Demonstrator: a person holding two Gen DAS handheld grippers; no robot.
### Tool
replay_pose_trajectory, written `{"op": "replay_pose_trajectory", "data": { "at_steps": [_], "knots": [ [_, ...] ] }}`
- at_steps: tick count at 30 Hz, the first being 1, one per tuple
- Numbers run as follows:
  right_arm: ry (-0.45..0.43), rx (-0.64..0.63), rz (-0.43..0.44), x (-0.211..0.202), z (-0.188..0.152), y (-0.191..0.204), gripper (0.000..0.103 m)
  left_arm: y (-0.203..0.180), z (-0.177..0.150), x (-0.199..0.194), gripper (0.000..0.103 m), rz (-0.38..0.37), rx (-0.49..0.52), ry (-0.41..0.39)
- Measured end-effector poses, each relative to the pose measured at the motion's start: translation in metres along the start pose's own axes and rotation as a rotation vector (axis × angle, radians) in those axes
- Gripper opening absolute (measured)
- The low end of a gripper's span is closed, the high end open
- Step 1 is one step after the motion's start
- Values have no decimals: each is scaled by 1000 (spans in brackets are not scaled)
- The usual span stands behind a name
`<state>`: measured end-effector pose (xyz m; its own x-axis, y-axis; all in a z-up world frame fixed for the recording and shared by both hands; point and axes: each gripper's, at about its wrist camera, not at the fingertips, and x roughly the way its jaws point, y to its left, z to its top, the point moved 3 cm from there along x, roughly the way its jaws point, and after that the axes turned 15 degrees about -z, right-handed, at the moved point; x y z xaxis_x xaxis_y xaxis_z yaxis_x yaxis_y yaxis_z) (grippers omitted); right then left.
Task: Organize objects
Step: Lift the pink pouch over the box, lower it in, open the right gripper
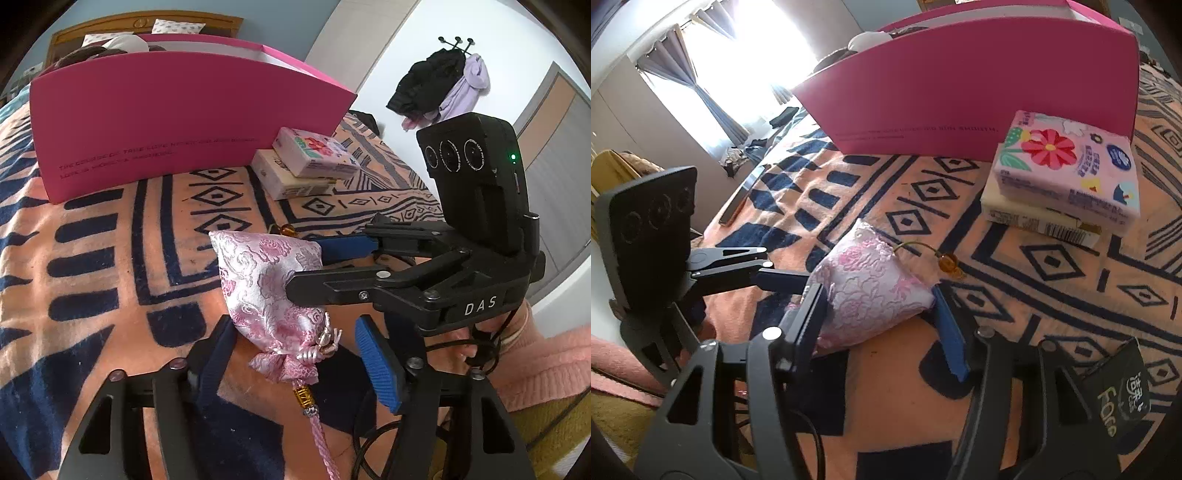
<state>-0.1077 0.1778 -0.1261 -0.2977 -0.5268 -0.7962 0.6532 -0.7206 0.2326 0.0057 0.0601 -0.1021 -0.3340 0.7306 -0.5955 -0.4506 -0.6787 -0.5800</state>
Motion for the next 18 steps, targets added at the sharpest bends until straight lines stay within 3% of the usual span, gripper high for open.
{"op": "replay_pose_trajectory", "data": {
  "at_steps": [3,6,12,18],
  "knots": [
    [-4,-2,-5,-2,0,-1,52,1,1,-1,48,13,3,-13],
    [-11,-5,-4,-4,0,-2,49,0,3,-2,42,17,6,-22],
    [-62,-26,-13,-20,6,0,47,-11,15,-10,42,13,51,-59],
    [-166,-53,-46,-54,29,-2,47,-31,51,-27,42,29,155,-103]
  ]
}}
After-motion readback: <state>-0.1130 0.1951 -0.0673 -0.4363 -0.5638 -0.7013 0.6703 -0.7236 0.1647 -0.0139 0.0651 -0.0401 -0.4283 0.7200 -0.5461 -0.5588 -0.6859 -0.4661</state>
